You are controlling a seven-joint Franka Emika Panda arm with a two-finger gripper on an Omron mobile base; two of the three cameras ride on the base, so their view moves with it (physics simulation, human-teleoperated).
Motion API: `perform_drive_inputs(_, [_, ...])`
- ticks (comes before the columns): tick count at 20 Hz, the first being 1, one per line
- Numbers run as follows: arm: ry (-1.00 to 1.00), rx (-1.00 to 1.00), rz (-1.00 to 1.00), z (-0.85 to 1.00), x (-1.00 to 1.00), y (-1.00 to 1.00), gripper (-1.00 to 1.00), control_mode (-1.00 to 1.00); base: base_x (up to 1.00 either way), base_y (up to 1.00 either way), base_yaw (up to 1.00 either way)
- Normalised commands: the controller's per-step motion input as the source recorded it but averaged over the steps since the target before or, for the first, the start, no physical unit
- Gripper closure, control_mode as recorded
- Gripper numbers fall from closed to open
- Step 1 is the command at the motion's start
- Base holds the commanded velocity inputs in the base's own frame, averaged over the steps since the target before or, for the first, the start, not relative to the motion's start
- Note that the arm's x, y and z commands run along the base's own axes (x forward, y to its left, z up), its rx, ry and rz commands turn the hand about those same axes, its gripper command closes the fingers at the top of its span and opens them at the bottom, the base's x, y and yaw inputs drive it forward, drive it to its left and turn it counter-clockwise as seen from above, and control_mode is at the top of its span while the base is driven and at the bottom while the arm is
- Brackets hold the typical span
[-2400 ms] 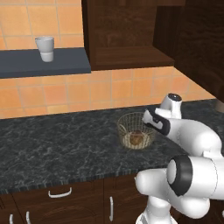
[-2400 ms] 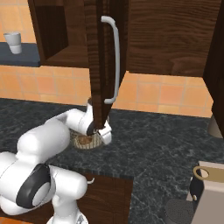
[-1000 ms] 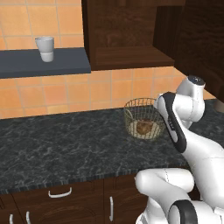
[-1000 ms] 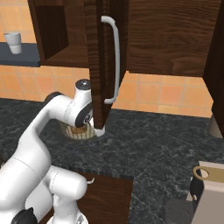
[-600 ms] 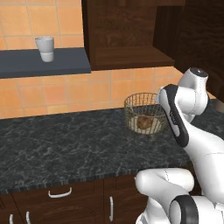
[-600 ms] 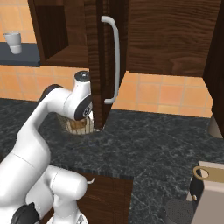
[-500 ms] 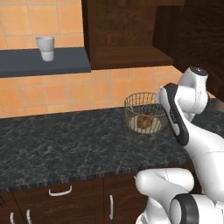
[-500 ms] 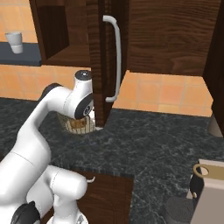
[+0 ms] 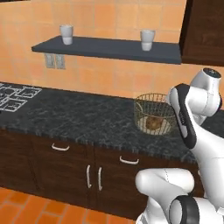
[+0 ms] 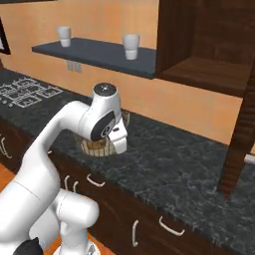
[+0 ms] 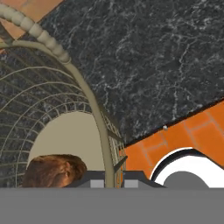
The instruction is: Open the cabinet, pick up the bread from the cabinet and place it in the basket. Then move the basket to the dining counter.
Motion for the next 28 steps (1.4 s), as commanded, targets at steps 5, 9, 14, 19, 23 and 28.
perform_drive_inputs(5, [0.00, 0.00, 0.00, 0.00, 0.00, 0.00, 1.00, 1.00, -0.12, 0.01, 1.00])
perform_drive_inputs(9, [0.00, 0.00, 0.00, 0.00, 0.00, 0.00, 1.00, 1.00, -0.12, 0.00, 1.00])
perform_drive_inputs(14, [0.00, 0.00, 0.00, 0.00, 0.00, 0.00, 1.00, 1.00, -0.15, 0.00, 1.00])
perform_drive_inputs(19, [0.00, 0.00, 0.00, 0.00, 0.00, 0.00, 1.00, 1.00, 0.04, 0.79, 0.64])
perform_drive_inputs(23, [0.00, 0.00, 0.00, 0.00, 0.00, 0.00, 1.00, 1.00, 0.09, 1.00, -0.01])
perform_drive_inputs(28, [0.00, 0.00, 0.00, 0.00, 0.00, 0.00, 1.00, 1.00, 0.00, 1.00, -0.04])
